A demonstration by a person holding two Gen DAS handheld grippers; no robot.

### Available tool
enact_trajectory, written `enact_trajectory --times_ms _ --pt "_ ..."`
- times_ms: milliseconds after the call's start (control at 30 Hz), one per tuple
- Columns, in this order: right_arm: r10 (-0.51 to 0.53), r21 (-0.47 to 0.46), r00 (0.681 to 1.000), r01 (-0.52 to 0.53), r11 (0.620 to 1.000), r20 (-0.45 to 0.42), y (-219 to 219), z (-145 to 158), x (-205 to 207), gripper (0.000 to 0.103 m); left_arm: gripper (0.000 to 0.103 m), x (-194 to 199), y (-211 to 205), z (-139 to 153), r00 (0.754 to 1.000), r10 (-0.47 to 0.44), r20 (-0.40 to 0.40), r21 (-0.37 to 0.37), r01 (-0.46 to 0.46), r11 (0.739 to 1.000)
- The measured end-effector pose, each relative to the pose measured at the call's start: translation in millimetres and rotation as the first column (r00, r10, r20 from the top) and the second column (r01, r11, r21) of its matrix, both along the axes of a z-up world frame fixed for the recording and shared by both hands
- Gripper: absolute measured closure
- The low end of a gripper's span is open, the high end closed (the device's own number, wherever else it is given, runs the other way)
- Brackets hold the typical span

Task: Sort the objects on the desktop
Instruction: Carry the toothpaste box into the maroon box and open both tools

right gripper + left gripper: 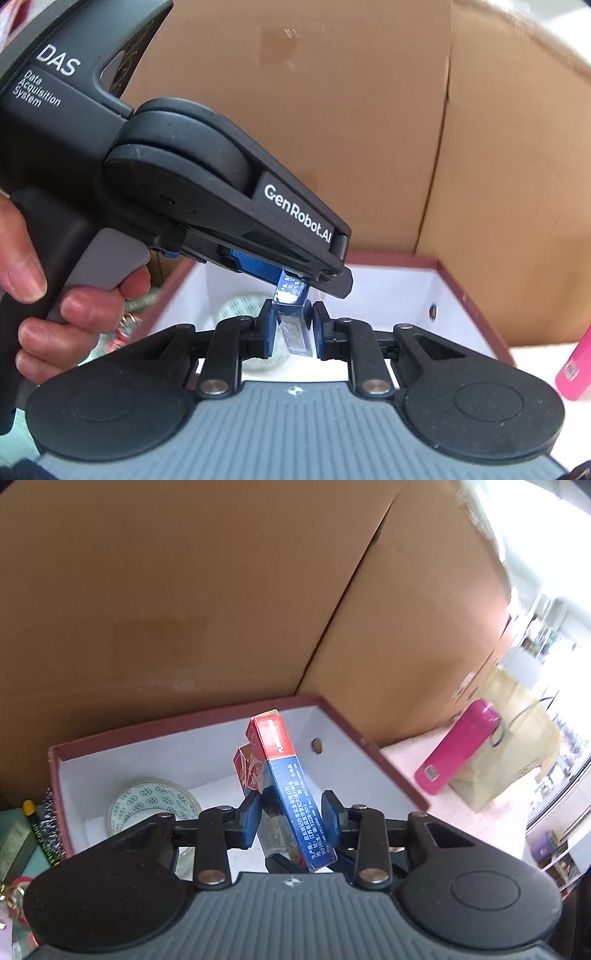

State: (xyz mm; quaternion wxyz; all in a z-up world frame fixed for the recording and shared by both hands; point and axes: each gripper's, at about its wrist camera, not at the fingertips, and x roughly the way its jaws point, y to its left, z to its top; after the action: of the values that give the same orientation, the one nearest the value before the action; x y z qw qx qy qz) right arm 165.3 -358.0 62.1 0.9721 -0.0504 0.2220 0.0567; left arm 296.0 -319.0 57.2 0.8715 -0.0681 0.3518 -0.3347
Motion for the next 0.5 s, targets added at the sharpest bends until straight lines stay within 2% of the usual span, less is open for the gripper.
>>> enact_trajectory --times_ms 167,333,500 --pt "0.006 0.065 0.995 0.001 0.998 -0.099 -11 -13 30 0.084 0.065 26 -11 -15 0.999 0.001 -0.052 0.067 0.002 0.998" --pt "-0.005 0.068 0.982 0.018 0.998 -0.189 -10 -22 54 0.084 0.066 46 -15 -27 0.995 0.009 -0.101 0.095 0.000 0.995" --pt "-0.025 0.105 0.967 0.053 0.993 -0.255 -18 -35 71 0.084 0.066 56 -13 -35 0.994 0.017 -0.112 0.107 -0.005 0.994"
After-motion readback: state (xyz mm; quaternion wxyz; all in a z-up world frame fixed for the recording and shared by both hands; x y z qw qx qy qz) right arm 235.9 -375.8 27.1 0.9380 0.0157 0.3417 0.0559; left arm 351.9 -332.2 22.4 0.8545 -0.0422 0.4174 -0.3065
